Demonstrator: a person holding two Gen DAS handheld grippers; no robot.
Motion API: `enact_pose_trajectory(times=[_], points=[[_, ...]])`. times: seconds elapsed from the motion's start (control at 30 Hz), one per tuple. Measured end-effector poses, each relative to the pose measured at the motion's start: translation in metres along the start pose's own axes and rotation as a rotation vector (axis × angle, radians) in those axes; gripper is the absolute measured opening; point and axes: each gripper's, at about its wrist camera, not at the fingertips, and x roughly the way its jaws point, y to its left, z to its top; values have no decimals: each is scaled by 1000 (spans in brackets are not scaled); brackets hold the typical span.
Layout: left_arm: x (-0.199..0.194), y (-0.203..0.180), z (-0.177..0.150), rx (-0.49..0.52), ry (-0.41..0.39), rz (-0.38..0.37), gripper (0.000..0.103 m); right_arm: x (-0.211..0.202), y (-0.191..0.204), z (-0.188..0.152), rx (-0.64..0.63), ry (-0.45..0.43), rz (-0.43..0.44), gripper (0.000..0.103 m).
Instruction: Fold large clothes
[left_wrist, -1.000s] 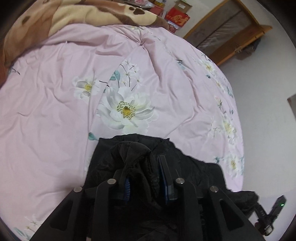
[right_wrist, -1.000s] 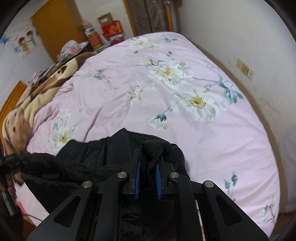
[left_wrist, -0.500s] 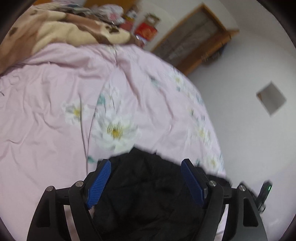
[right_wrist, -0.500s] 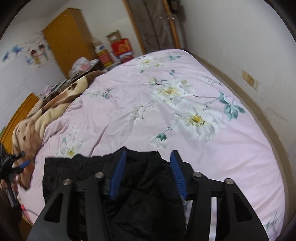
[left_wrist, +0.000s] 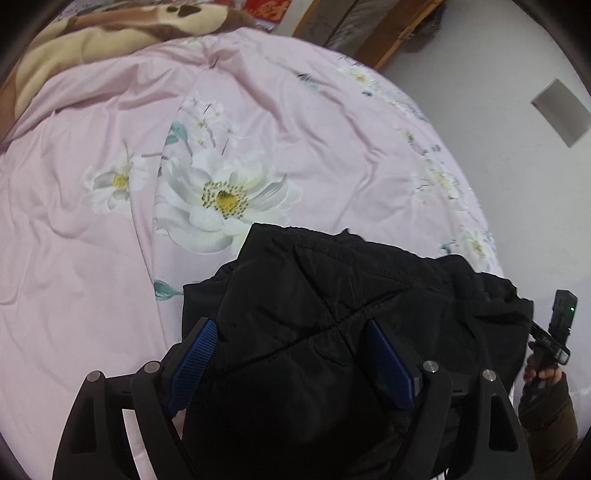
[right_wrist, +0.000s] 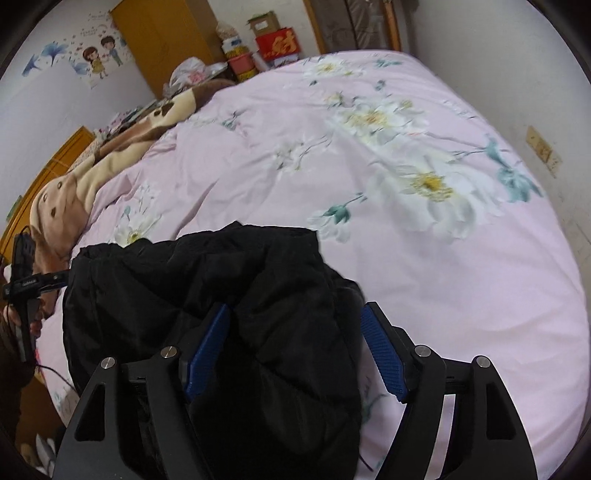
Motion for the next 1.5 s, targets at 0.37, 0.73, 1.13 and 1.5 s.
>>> enact_pose_trajectory(times=[0.37,0.73,1.13,1.5], points=[[-27,-6,4,-21,-106,70,29,-36,14,10,36,-136,-26,18],[37,-17,3,72,-49,288,38,42,19,11,-40,63,-255,21],[40,-19,4,31,-51,320,44,54,23,9,-33,131,-364,29],[-82,-67,-44,-23,-361,280,55,-86,102,-17,-59,-323,-346,51]])
